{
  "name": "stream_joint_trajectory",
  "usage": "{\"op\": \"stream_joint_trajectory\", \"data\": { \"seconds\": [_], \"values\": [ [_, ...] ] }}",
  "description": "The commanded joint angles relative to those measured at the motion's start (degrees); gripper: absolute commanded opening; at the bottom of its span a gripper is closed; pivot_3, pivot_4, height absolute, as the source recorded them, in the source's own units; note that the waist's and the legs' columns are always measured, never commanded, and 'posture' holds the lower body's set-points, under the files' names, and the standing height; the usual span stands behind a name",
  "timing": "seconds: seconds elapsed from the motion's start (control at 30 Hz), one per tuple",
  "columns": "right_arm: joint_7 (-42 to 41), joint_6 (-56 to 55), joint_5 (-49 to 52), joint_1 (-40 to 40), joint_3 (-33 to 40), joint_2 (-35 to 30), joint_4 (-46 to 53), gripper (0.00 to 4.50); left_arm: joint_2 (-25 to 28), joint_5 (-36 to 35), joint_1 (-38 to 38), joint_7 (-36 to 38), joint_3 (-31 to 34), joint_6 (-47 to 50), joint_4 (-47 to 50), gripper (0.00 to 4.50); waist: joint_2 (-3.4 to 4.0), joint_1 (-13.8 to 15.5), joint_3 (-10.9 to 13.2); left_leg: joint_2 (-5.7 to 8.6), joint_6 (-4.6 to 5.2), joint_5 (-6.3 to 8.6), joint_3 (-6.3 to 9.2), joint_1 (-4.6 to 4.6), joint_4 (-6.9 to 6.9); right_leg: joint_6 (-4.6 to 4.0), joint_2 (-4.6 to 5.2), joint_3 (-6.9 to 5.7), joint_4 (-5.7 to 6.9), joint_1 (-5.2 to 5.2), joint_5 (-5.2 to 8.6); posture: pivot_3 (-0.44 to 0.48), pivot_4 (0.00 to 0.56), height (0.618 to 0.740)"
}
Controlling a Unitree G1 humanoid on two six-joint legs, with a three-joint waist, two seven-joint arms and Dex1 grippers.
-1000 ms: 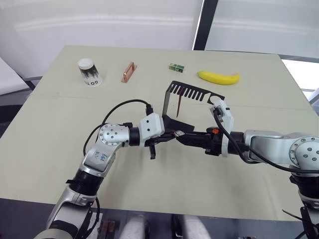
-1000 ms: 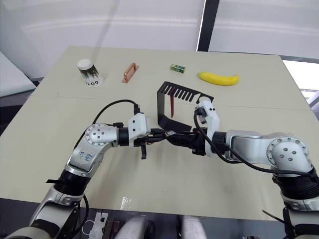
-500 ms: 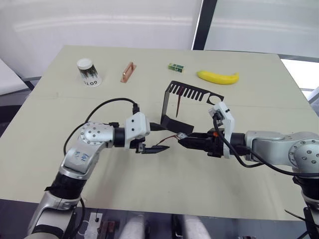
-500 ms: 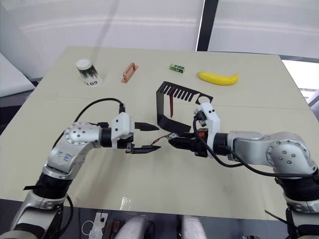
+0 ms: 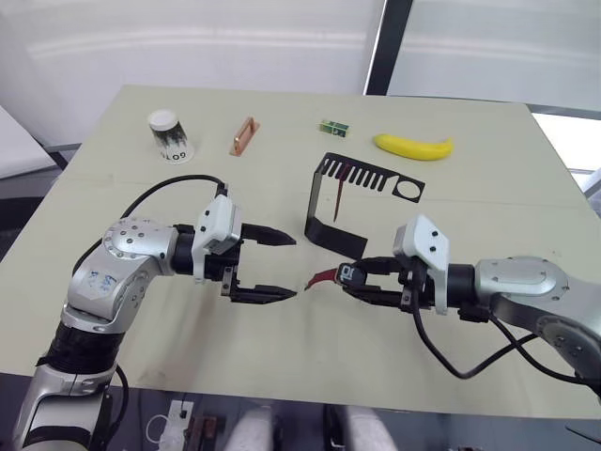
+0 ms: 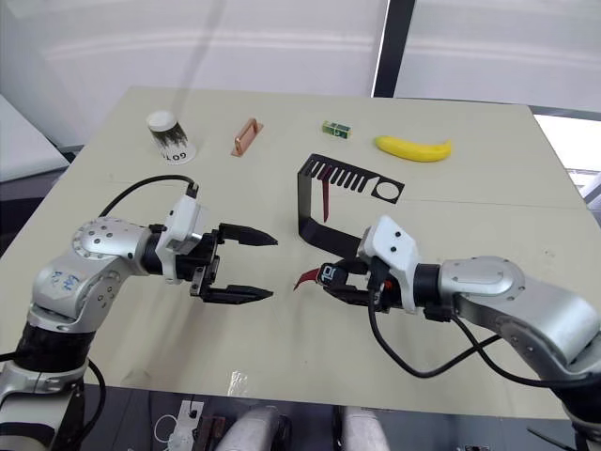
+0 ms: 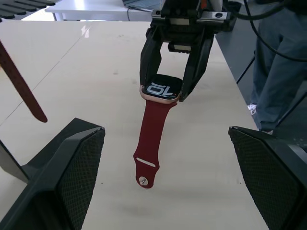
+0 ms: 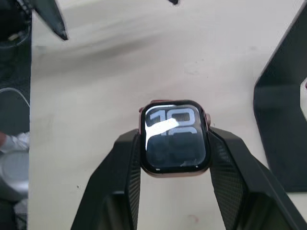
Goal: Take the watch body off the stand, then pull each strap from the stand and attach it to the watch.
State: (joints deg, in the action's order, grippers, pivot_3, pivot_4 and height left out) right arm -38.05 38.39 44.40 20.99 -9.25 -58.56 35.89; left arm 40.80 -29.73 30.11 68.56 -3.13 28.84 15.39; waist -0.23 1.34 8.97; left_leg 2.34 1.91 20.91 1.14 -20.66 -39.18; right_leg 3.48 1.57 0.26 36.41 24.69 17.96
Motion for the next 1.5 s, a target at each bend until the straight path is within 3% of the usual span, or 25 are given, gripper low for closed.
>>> {"op": "stream_joint_trajectory", "data": {
  "seconds": [0.03,0.4,0.7,0.9,1.23,1.43,1.5],
  "values": [
    [-5.0,-8.2,-8.2,-1.3,0.1,0.5,0.4,1.51,0.8,0.9,-0.3,1.3,-0.1,-3.1,0.8,4.45,0.00,-0.1,0.0,0.00,-0.01,0.00,-0.01,0.01,0.00,0.00,0.00,0.02,0.02,0.01,0.00,0.000,0.150,0.740],
    [-9.8,-12.2,-16.0,-2.7,-1.4,6.7,-2.6,1.51,3.4,3.9,-4.1,2.9,-0.7,-8.0,1.2,4.45,0.00,-0.2,0.0,0.00,-0.04,-0.01,-0.02,0.06,0.00,-0.01,-0.01,0.03,0.06,0.01,0.00,0.000,0.150,0.740],
    [-12.0,-14.7,-25.4,-0.8,-10.1,15.0,-10.8,1.51,6.4,6.8,-8.2,4.0,-1.0,-12.0,0.5,4.45,0.01,-0.2,0.0,0.01,-0.05,-0.01,-0.03,0.10,0.00,-0.03,-0.01,0.04,0.12,0.01,0.01,0.000,0.150,0.740],
    [-13.7,-15.2,-31.2,-1.0,-14.4,16.4,-15.3,1.51,7.7,7.3,-9.7,4.2,-0.5,-12.6,0.2,4.45,0.01,-0.1,0.0,0.02,-0.05,-0.01,-0.02,0.10,0.00,-0.03,-0.01,0.03,0.23,0.01,0.01,0.000,0.150,0.740],
    [-15.2,-14.0,-32.9,-1.7,-13.7,17.4,-15.6,1.51,7.8,7.1,-11.4,3.0,-0.4,-12.4,1.7,4.45,0.01,-0.2,0.0,0.02,-0.06,0.00,-0.02,0.11,0.00,-0.03,-0.01,0.03,0.42,0.03,0.01,0.000,0.150,0.740],
    [-17.3,-13.4,-31.0,-2.4,-10.1,14.9,-13.1,4.42,7.1,6.2,-11.8,2.4,-0.2,-12.4,2.0,4.50,0.01,-0.1,0.0,0.03,-0.06,0.00,-0.02,0.11,-0.01,-0.03,-0.01,0.03,0.44,0.03,0.01,0.000,0.150,0.740],
    [-18.2,-13.1,-29.1,-3.8,-7.4,13.4,-11.0,4.47,6.7,5.7,-12.3,1.7,0.4,-12.3,2.2,4.50,0.01,-0.1,0.0,0.03,-0.06,0.00,-0.02,0.11,-0.01,-0.03,-0.01,0.03,0.43,0.02,0.01,0.000,0.150,0.740]
  ]
}}
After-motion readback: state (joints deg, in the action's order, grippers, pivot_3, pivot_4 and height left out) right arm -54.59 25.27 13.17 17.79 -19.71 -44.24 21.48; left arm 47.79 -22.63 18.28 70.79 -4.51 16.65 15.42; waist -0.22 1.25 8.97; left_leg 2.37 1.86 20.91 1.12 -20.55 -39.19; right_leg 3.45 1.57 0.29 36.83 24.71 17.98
